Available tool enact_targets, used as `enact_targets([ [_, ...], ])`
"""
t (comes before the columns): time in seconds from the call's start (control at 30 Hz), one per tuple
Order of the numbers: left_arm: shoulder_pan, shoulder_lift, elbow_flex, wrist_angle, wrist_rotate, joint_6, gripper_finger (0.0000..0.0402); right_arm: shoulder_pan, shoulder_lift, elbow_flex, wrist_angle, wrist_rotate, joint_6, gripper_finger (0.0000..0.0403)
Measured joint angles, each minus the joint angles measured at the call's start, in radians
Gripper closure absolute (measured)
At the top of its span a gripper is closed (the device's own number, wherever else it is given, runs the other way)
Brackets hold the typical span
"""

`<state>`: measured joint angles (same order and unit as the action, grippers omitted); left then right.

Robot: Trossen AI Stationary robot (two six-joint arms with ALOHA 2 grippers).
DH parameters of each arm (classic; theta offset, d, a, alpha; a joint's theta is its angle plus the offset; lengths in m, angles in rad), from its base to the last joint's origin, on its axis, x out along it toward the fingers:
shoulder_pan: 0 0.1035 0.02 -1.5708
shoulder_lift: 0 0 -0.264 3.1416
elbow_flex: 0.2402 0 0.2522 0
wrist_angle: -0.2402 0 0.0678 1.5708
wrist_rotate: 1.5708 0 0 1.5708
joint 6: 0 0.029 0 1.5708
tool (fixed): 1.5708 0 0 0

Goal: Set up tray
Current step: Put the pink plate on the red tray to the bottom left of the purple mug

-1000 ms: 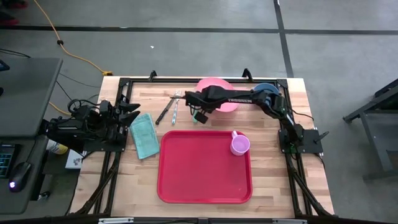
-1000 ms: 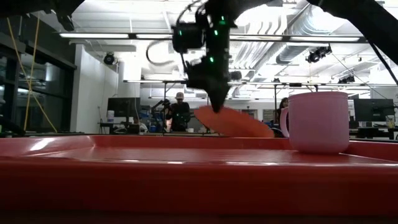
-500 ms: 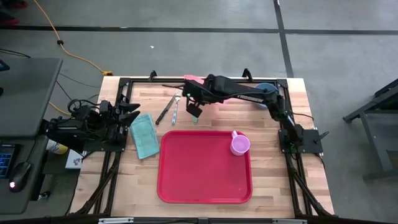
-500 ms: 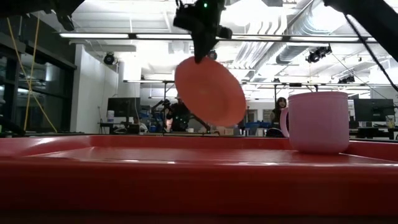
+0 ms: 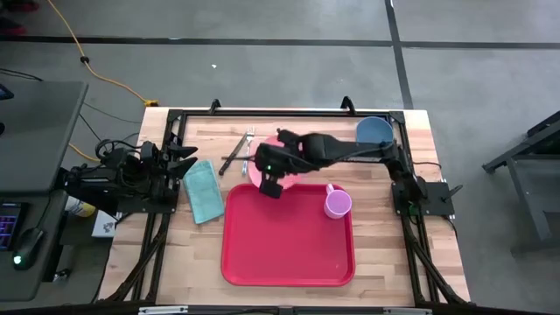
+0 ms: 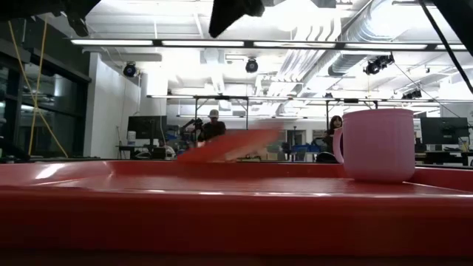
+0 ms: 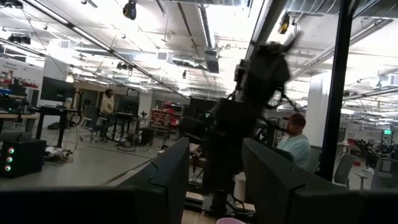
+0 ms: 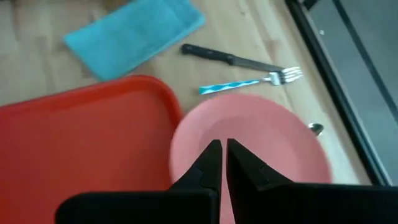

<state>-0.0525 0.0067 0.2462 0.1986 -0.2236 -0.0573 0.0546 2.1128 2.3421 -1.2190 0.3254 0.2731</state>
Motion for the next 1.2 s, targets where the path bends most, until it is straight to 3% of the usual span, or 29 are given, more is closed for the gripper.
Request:
enact_targets([
  [0.17, 0.000, 0.000, 0.000, 0.000, 0.006, -0.001, 0.0222, 0.056, 0.000, 0.000, 0.003, -0.003, 0.064, 0.0402],
  [0.47, 0.000, 0.000, 0.000, 0.008, 0.029, -0.018, 0.0222, 0.098, 0.000, 0.000, -0.075, 0.095, 0.173, 0.0403],
  [0.67, 0.000, 0.000, 0.000, 0.035, 0.029, -0.023, 0.0222, 0.034, 0.000, -0.002, -0.163, 0.081, 0.337, 0.0403],
  [0.87, 0.000, 0.000, 0.000, 0.037, 0.029, -0.042, 0.0222, -0.069, 0.000, -0.002, -0.325, 0.138, 0.483, 0.0403],
  [1.2, 0.000, 0.000, 0.000, 0.030, 0.073, -0.053, 0.0222, -0.238, -0.006, -0.002, -0.351, 0.114, 0.424, 0.0403],
])
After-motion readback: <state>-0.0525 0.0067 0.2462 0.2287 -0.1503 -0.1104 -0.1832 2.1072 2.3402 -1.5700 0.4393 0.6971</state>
